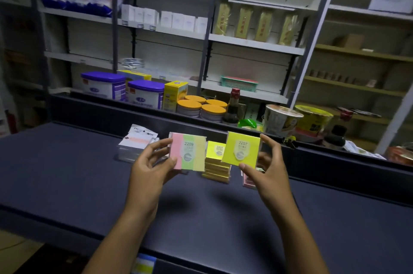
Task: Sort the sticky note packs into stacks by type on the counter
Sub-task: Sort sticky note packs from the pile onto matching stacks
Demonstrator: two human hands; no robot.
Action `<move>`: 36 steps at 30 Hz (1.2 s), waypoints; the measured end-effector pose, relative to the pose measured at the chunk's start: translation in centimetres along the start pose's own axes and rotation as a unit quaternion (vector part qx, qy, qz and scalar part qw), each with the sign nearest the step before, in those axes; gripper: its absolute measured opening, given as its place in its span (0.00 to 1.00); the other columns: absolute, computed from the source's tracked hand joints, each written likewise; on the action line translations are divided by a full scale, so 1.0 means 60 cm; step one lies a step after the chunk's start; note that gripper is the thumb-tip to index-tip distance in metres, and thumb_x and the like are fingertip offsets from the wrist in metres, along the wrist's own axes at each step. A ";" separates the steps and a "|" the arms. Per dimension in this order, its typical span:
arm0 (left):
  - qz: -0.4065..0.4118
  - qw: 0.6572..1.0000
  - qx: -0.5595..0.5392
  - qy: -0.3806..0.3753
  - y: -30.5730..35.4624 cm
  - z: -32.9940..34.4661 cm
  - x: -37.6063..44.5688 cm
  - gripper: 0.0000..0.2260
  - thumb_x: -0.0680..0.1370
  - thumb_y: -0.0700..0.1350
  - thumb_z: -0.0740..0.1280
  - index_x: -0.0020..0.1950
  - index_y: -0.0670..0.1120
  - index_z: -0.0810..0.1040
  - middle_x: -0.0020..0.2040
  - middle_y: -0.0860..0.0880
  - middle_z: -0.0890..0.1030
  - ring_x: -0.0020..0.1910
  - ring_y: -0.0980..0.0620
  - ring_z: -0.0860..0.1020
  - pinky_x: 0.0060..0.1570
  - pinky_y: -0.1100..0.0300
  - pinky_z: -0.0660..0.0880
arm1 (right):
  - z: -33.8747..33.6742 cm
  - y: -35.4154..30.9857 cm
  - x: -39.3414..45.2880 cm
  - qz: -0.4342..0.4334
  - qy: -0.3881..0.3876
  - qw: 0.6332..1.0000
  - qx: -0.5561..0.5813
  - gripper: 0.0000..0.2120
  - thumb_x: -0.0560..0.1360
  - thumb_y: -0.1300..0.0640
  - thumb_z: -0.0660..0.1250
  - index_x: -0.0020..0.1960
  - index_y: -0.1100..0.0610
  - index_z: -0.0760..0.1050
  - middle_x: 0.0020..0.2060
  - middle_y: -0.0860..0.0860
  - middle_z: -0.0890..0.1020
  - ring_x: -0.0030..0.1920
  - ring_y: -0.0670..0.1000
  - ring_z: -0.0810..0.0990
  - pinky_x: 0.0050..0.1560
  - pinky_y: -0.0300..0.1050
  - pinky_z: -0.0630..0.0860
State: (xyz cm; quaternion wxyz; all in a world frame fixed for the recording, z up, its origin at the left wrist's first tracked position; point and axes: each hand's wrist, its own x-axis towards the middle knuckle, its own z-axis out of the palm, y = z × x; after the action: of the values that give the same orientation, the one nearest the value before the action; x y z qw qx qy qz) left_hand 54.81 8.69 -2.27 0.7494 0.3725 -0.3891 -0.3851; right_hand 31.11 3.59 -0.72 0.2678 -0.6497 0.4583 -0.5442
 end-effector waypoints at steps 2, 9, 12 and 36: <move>-0.001 1.000 0.004 -0.008 0.002 -0.009 0.015 0.16 0.77 0.30 0.67 0.58 0.48 0.80 0.52 0.49 0.85 0.51 0.52 0.84 0.43 0.58 0.82 | 0.012 -0.002 0.015 0.006 0.000 1.000 -0.016 0.38 0.71 0.62 0.77 0.72 0.43 0.62 0.53 0.45 0.82 0.53 0.45 0.81 0.39 0.37 0.79; -0.005 1.000 0.004 -0.018 0.013 -0.033 0.063 0.15 0.77 0.31 0.66 0.59 0.47 0.80 0.52 0.48 0.85 0.50 0.51 0.84 0.40 0.61 0.81 | 0.052 0.016 0.077 0.055 -0.017 0.998 -0.030 0.37 0.71 0.63 0.77 0.72 0.45 0.65 0.49 0.50 0.84 0.52 0.51 0.83 0.55 0.58 0.81; -0.008 1.000 0.000 -0.019 0.012 -0.041 0.078 0.15 0.77 0.31 0.66 0.60 0.46 0.79 0.53 0.47 0.84 0.50 0.50 0.84 0.40 0.62 0.80 | 0.068 0.029 0.102 0.074 -0.035 0.996 -0.034 0.35 0.70 0.63 0.77 0.71 0.46 0.66 0.50 0.53 0.83 0.52 0.54 0.83 0.55 0.60 0.81; -0.010 0.998 0.023 -0.054 -0.003 0.005 0.103 0.15 0.77 0.32 0.67 0.59 0.48 0.79 0.53 0.48 0.83 0.50 0.54 0.84 0.43 0.58 0.83 | 0.036 0.045 0.128 0.070 -0.083 0.955 -0.275 0.25 0.75 0.51 0.72 0.69 0.54 0.71 0.60 0.52 0.74 0.56 0.48 0.76 0.55 0.41 0.74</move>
State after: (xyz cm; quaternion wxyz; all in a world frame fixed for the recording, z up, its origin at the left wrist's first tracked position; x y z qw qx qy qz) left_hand 56.99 3.17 -0.48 0.7144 0.3725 -0.4340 -0.4031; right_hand 32.28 -4.71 -0.03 0.1534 -0.7077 0.6103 -0.3212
